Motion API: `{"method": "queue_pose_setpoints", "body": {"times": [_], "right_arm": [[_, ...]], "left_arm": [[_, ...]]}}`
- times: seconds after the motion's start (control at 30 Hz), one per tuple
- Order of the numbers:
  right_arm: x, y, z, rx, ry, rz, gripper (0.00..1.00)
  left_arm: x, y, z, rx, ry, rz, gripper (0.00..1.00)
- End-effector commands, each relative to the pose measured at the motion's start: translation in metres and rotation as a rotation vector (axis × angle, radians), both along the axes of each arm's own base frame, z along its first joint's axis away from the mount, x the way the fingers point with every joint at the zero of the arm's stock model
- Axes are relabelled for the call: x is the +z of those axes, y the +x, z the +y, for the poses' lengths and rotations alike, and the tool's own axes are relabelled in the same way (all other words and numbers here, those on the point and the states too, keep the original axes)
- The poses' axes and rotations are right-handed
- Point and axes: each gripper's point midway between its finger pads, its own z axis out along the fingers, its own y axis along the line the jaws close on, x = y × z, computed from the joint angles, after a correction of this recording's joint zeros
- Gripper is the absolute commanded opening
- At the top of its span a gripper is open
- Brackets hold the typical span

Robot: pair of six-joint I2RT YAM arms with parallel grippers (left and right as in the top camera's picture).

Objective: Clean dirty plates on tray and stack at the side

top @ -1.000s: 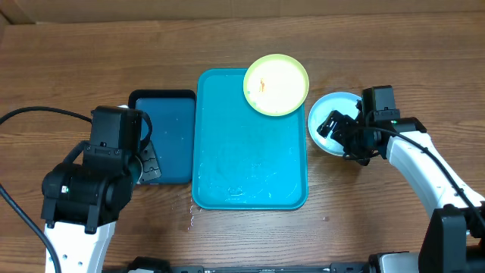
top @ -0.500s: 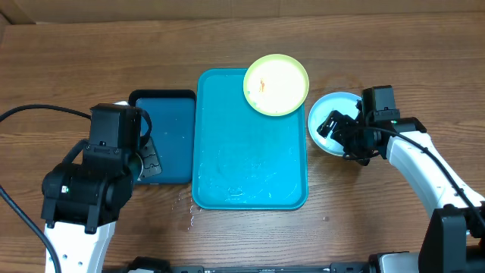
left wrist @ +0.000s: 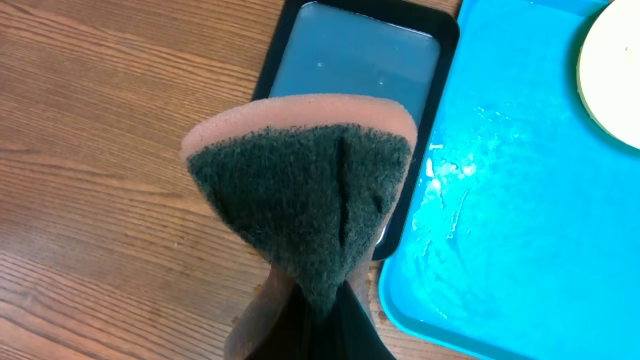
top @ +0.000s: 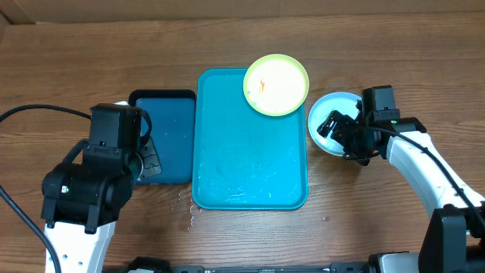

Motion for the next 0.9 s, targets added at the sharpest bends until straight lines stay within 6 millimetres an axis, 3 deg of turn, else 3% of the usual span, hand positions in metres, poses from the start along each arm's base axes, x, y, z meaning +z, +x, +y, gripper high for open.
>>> {"method": "queue_pose_setpoints", "body": {"times": [0.0, 0.87], "right_arm": [[-0.0007, -0.0001, 0.0016, 0.008, 0.004, 0.0, 1.0], [-0.0007, -0.0001, 0.0016, 0.008, 0.004, -0.001, 1.0]], "left_arm": [[-0.0015, 0.0017, -0.0006, 0.006, -0.009, 0.0, 0.04], [0.003, 0.0096, -0.002, 0.005, -0.016, -0.037, 0.04]]}}
